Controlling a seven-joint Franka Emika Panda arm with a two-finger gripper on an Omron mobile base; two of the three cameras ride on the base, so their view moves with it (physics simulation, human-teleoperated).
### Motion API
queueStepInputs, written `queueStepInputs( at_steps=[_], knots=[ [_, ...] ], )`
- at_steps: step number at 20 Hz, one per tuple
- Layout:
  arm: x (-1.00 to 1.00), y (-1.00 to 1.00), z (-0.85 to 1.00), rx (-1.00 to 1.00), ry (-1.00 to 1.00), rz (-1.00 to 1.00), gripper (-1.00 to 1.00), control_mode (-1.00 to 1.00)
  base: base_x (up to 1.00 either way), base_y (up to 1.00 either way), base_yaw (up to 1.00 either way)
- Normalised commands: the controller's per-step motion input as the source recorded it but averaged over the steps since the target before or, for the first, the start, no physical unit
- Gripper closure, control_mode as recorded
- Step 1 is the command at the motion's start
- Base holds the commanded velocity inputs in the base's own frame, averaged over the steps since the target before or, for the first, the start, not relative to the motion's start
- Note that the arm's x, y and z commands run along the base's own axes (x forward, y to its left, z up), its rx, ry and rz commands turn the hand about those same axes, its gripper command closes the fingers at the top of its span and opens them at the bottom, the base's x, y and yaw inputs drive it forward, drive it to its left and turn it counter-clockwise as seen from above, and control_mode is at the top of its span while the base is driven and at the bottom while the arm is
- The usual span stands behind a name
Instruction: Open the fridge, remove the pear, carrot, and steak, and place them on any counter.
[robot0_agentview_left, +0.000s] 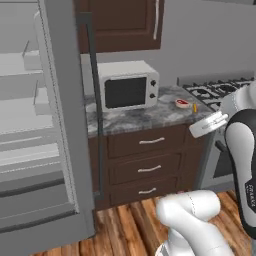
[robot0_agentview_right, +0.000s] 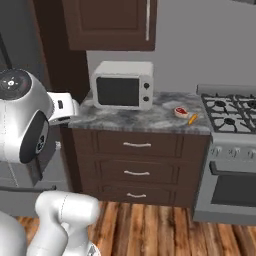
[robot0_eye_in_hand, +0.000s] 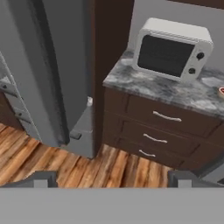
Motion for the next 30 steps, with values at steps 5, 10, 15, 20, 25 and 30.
queueStepInputs(
  at_steps=[5,10,15,20,25,30],
  knots=[
    [0.00,0.00,0.00,0.00,0.00,0.00,-1.00,1.00,-0.51,0.85,0.00],
    [0.00,0.00,0.00,0.00,0.00,0.00,-1.00,1.00,-0.07,1.00,0.00],
    [0.00,0.00,0.00,0.00,0.00,0.00,-1.00,1.00,0.49,1.00,-0.01],
    [0.00,0.00,0.00,0.00,0.00,0.00,-1.00,1.00,0.57,0.50,-0.02],
    [0.00,0.00,0.00,0.00,0.00,0.00,-1.00,1.00,0.55,0.34,-0.03],
    [0.00,0.00,0.00,0.00,0.00,0.00,-1.00,1.00,0.19,0.88,0.00]
  ],
)
